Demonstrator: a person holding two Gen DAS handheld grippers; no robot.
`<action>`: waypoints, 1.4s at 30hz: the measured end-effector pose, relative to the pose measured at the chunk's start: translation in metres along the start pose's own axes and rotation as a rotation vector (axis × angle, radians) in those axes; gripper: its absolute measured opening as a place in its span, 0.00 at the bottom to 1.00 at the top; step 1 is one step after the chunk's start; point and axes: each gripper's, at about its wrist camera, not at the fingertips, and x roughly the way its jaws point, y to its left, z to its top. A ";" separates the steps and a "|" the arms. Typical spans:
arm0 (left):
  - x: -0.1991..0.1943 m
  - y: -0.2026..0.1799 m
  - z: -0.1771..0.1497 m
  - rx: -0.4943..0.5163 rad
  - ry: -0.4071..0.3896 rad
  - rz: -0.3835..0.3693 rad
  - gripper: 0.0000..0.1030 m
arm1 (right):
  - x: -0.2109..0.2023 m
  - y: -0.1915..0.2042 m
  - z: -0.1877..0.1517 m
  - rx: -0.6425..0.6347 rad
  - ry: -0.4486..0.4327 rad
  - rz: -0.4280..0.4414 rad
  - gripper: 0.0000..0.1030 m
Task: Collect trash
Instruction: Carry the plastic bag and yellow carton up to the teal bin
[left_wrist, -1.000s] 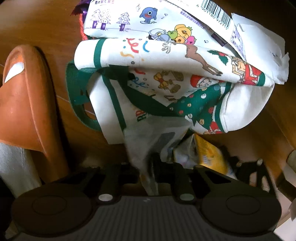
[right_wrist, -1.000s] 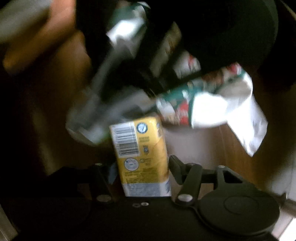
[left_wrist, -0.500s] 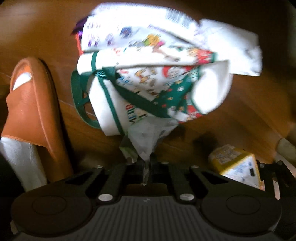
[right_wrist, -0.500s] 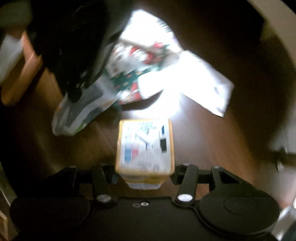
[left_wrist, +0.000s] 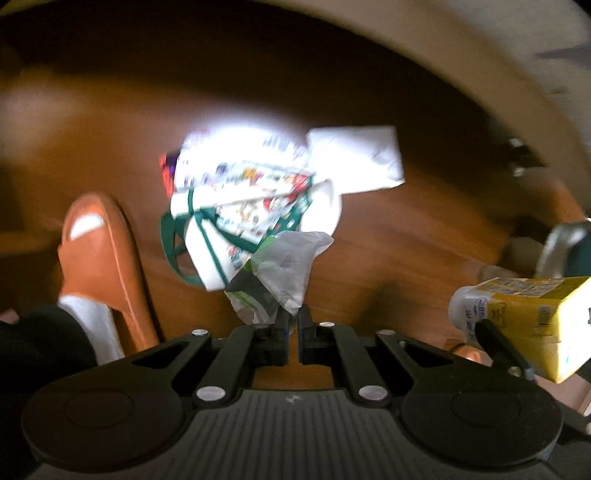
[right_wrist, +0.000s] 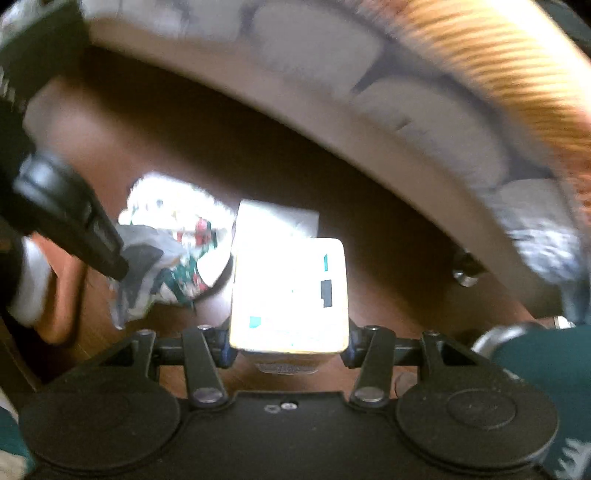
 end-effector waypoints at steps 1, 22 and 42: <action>-0.012 -0.003 -0.001 0.018 -0.023 -0.003 0.04 | -0.014 -0.004 0.000 0.020 -0.022 0.002 0.48; -0.241 -0.140 -0.063 0.395 -0.441 -0.155 0.04 | -0.265 -0.120 -0.061 0.252 -0.396 -0.094 0.48; -0.316 -0.360 -0.133 0.775 -0.534 -0.332 0.04 | -0.277 -0.256 -0.165 0.573 -0.393 -0.247 0.48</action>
